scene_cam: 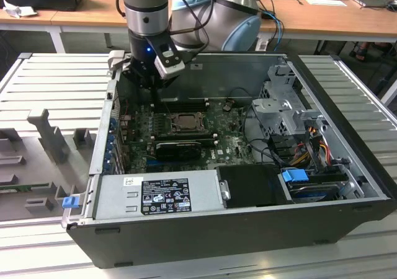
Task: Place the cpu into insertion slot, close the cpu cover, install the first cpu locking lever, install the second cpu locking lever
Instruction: 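Install the first cpu locking lever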
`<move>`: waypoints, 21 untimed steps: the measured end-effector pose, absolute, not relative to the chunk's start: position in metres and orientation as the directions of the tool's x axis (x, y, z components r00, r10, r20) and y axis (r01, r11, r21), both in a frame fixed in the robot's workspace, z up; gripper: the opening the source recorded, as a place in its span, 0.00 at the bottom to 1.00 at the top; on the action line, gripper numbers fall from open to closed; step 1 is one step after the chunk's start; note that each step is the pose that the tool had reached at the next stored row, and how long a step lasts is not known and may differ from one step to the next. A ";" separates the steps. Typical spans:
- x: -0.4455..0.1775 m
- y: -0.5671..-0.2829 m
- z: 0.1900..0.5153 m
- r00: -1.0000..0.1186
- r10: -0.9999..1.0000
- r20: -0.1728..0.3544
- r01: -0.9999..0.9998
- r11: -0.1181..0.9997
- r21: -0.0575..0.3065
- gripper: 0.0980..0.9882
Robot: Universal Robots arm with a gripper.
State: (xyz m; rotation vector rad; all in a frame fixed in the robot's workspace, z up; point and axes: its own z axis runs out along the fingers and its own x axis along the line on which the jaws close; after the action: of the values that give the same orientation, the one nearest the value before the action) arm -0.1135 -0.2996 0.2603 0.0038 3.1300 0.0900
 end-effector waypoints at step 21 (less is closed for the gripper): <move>-0.082 -0.294 0.259 -1.000 -0.023 -0.010 -0.023 0.998 0.058 0.01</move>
State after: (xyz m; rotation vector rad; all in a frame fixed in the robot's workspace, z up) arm -0.0815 -0.2941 0.2590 -0.0364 3.1305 0.0903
